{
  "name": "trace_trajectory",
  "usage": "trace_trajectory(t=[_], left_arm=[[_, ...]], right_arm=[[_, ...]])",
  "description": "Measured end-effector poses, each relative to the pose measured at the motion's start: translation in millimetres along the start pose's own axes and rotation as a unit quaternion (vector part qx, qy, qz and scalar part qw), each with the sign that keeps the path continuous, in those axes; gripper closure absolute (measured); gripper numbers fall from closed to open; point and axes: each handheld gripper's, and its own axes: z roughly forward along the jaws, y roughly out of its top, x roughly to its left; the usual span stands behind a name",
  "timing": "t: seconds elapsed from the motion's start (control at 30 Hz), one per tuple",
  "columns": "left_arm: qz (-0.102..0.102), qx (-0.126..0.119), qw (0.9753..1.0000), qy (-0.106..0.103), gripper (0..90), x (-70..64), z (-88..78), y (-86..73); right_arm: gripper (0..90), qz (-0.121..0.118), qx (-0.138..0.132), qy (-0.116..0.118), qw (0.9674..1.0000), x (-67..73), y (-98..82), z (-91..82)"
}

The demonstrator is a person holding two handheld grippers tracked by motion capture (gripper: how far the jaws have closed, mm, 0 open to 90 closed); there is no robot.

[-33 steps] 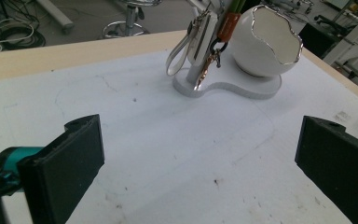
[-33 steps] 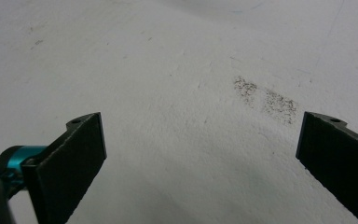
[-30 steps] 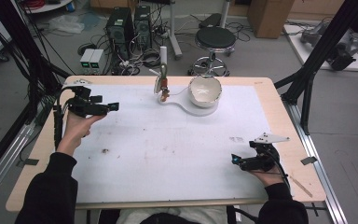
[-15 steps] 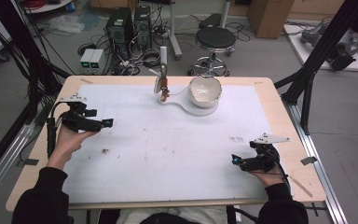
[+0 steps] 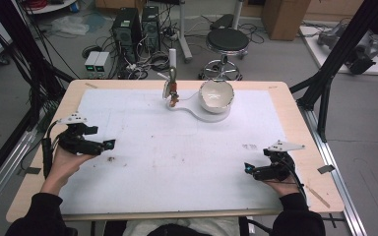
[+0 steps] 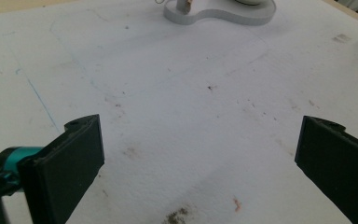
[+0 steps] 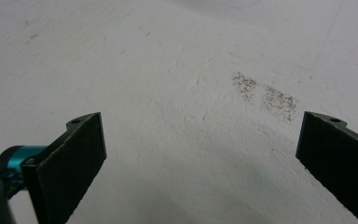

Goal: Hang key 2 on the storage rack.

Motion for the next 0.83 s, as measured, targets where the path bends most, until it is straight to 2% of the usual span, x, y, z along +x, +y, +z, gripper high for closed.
trace_trajectory(t=[0.1, 0.2, 0.27, 0.33, 0.43, 0.57, 0.63, 0.7, 0.83], left_arm=[[0.007, 0.002, 1.0000, -0.001, 1.7, -2.2, -2.5, -10.0], [0.014, 0.021, 0.9997, 0.000, 1.7, -3.9, -1.9, -23.7], [0.014, 0.024, 0.9996, 0.001, 1.7, -4.3, -2.0, -32.3], [0.005, 0.024, 0.9997, 0.000, 1.7, -3.0, -3.6, -41.6], [-0.004, 0.011, 0.9999, -0.001, 1.7, -0.7, -9.5, -51.1], [-0.005, -0.007, 0.9999, 0.006, 1.7, -3.3, -19.7, -67.3], [-0.009, -0.002, 0.9999, 0.010, 1.7, -4.9, -23.6, -75.8], [-0.008, 0.000, 0.9998, 0.017, 1.7, -4.9, -26.9, -81.0], [-0.012, -0.014, 0.9994, 0.029, 1.7, -2.3, -29.9, -80.9]], right_arm=[[0.4, 0.001, 0.000, -0.001, 1.0000, 0.5, 0.3, 0.2], [0.5, -0.001, 0.001, 0.000, 1.0000, 1.9, 0.4, 0.3], [0.5, -0.005, 0.002, -0.003, 1.0000, 2.1, -0.1, 0.2], [0.4, -0.003, 0.004, -0.004, 1.0000, 1.9, -1.0, -0.1], [0.5, -0.001, 0.008, -0.005, 1.0000, 2.0, -1.9, 0.1], [0.4, -0.006, 0.007, -0.006, 0.9999, 2.2, -2.2, -0.2], [0.5, -0.007, 0.008, -0.007, 0.9999, 2.1, -3.2, 0.0], [0.5, -0.008, 0.010, -0.007, 0.9999, 2.6, -3.6, 0.1], [0.5, -0.008, 0.007, -0.006, 0.9999, 3.3, -3.0, -1.2]])
